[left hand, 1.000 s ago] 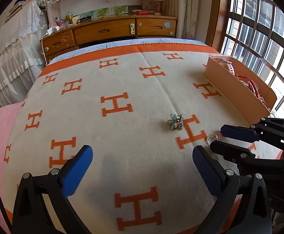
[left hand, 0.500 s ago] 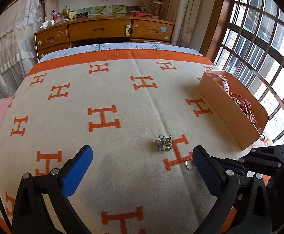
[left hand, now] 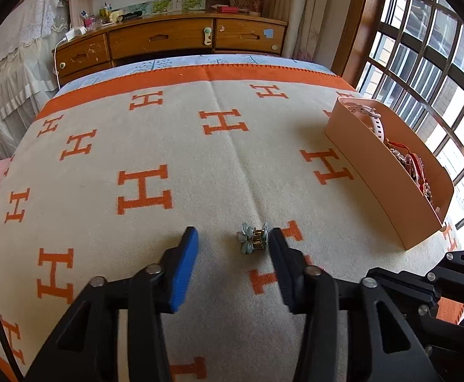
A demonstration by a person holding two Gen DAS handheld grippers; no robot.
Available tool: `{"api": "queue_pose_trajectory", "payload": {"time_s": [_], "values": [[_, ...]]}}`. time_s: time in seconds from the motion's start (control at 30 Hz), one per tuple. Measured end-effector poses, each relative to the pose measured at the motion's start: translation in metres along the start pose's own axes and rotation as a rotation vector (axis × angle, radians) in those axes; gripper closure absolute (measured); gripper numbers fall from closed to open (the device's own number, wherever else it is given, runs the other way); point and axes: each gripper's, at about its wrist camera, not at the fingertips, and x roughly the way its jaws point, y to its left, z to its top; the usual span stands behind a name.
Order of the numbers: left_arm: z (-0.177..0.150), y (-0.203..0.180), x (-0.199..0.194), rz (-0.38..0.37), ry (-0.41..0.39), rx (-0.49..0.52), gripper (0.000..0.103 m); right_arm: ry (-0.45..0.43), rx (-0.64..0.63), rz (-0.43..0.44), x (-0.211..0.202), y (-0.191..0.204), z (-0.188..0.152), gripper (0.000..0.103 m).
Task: Organize jewelry
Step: 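Close the right tool on the pink-stone ring while the left tool grasps the blue flower brooch, then lift the pink-stone ring with the right tool while the left tool lifts the flower brooch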
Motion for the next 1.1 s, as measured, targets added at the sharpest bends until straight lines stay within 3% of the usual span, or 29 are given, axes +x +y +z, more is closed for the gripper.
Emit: {"api": "queue_pose_trajectory", "payload": {"time_s": [0.03, 0.07, 0.6, 0.7, 0.77, 0.93, 1.1], "values": [[0.000, 0.002, 0.000, -0.008, 0.003, -0.012, 0.086, -0.004, 0.003, 0.001, -0.001, -0.001, 0.000, 0.103], [0.001, 0.005, -0.001, -0.024, 0.007, -0.029, 0.089, -0.008, 0.006, 0.004, -0.002, -0.002, 0.000, 0.103], [-0.014, 0.027, -0.009, -0.141, -0.030, -0.135, 0.089, -0.083, 0.031, 0.019, -0.026, -0.009, -0.007, 0.103], [-0.015, 0.025, -0.011, -0.166, -0.031, -0.130, 0.071, -0.087, 0.044, 0.026, -0.027, -0.012, -0.008, 0.103], [-0.017, 0.019, -0.016, -0.162, -0.046, -0.110, 0.045, -0.092, 0.053, 0.030, -0.028, -0.015, -0.009, 0.103], [-0.017, -0.001, -0.025, -0.145, -0.081, -0.014, 0.042, -0.099, 0.062, 0.037, -0.031, -0.019, -0.011, 0.103], [-0.014, 0.001, -0.014, -0.103, -0.053, -0.036, 0.042, -0.086, 0.042, 0.058, -0.028, -0.018, -0.011, 0.103]]}}
